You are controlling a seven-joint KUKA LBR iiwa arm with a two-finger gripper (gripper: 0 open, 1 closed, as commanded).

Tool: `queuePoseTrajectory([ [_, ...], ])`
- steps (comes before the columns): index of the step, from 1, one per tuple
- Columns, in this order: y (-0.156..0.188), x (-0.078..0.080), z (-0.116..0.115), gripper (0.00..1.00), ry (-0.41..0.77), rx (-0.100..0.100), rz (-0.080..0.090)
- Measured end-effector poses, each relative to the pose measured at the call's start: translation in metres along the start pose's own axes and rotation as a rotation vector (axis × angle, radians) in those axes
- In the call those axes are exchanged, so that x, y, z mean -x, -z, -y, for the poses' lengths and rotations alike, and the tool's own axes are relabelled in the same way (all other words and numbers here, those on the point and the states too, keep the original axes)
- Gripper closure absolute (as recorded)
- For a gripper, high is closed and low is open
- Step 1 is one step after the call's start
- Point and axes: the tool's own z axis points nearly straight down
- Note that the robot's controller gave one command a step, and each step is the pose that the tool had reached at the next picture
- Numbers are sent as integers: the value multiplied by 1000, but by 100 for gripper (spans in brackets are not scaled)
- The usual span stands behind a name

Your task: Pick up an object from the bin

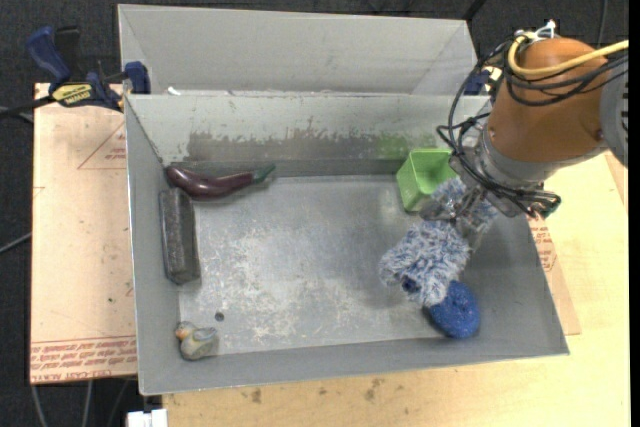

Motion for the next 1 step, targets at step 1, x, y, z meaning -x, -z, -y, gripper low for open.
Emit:
queuePoseTrajectory([
  [1,17,0,0,100,0,-2,1],
])
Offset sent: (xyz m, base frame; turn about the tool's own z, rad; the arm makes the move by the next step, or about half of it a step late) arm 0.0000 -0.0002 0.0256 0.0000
